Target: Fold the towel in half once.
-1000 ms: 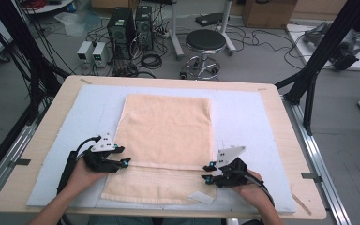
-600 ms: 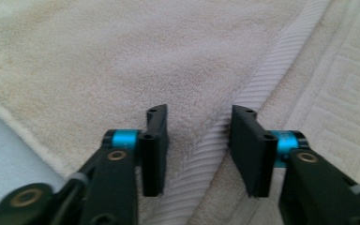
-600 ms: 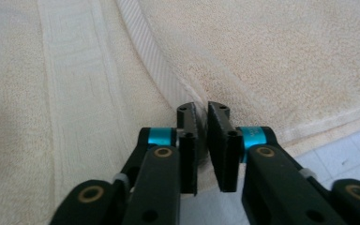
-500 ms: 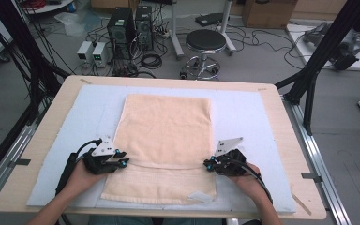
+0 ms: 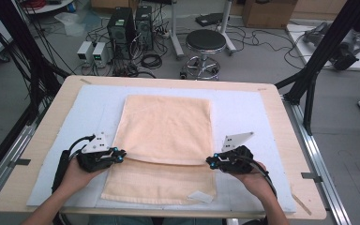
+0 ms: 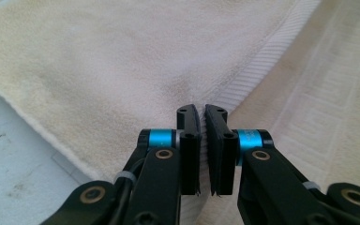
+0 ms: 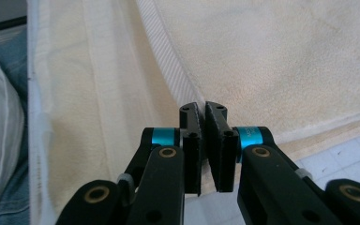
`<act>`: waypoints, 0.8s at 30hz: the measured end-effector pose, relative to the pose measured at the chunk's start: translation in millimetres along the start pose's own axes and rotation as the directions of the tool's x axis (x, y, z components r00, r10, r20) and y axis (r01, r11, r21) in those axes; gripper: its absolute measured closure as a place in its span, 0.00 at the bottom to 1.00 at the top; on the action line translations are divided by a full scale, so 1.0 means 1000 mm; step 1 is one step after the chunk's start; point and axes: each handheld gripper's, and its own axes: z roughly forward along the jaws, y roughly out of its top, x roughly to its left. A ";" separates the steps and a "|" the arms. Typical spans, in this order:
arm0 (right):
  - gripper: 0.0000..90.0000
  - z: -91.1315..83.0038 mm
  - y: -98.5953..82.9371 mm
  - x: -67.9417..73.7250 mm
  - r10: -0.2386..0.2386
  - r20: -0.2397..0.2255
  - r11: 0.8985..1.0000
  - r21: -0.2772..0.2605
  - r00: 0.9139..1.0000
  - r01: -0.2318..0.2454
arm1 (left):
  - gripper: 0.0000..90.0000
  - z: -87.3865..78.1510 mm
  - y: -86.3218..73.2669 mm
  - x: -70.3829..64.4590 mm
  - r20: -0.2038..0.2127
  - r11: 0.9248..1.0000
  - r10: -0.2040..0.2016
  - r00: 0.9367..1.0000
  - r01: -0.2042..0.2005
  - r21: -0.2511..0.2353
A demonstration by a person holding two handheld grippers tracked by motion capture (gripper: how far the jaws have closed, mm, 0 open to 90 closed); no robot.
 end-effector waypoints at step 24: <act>0.77 -0.002 -0.024 0.039 -0.038 -0.178 0.999 0.022 0.983 0.043 | 0.74 -0.021 -0.018 -0.047 0.098 0.999 0.027 0.995 -0.030 0.030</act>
